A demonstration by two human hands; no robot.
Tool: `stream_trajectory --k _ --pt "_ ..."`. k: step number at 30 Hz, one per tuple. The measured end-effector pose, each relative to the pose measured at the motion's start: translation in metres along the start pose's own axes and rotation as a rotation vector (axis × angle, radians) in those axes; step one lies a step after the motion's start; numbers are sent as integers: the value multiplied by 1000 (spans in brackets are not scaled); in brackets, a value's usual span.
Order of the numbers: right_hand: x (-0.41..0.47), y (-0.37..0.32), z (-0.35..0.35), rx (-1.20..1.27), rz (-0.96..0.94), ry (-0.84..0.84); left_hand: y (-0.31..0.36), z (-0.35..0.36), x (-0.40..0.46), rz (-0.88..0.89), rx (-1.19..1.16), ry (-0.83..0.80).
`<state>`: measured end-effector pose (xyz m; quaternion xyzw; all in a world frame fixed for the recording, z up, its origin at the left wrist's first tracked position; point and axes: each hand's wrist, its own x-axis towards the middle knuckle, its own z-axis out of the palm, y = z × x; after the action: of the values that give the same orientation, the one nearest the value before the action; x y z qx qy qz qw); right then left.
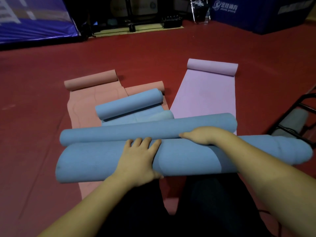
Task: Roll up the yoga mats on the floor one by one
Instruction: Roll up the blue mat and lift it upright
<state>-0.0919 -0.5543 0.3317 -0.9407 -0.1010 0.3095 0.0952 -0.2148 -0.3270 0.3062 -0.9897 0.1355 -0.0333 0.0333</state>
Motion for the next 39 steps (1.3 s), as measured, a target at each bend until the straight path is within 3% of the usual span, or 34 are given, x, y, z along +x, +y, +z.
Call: stream_trajectory --k 5,9,14,18,27,31,39 --pt "11 -1 -2 -27 -110 200 -7 -6 9 14 -10 -90" --pt "33 -1 -8 -50 -145 194 -8 -10 17 24 -25 -121" --pt "66 -8 -10 -375 -190 141 -9 -10 19 18 -46 -132" --pt "85 -14 -6 -562 -208 197 -13 -7 19 9 -62 -146" --pt "85 -22 -25 -516 -354 412 -18 5 38 -16 -39 54" --pt "77 -17 -36 -451 -417 486 -23 6 55 -25 -142 107" --pt "56 -25 -62 -243 -269 586 -9 30 59 -223 7 290"
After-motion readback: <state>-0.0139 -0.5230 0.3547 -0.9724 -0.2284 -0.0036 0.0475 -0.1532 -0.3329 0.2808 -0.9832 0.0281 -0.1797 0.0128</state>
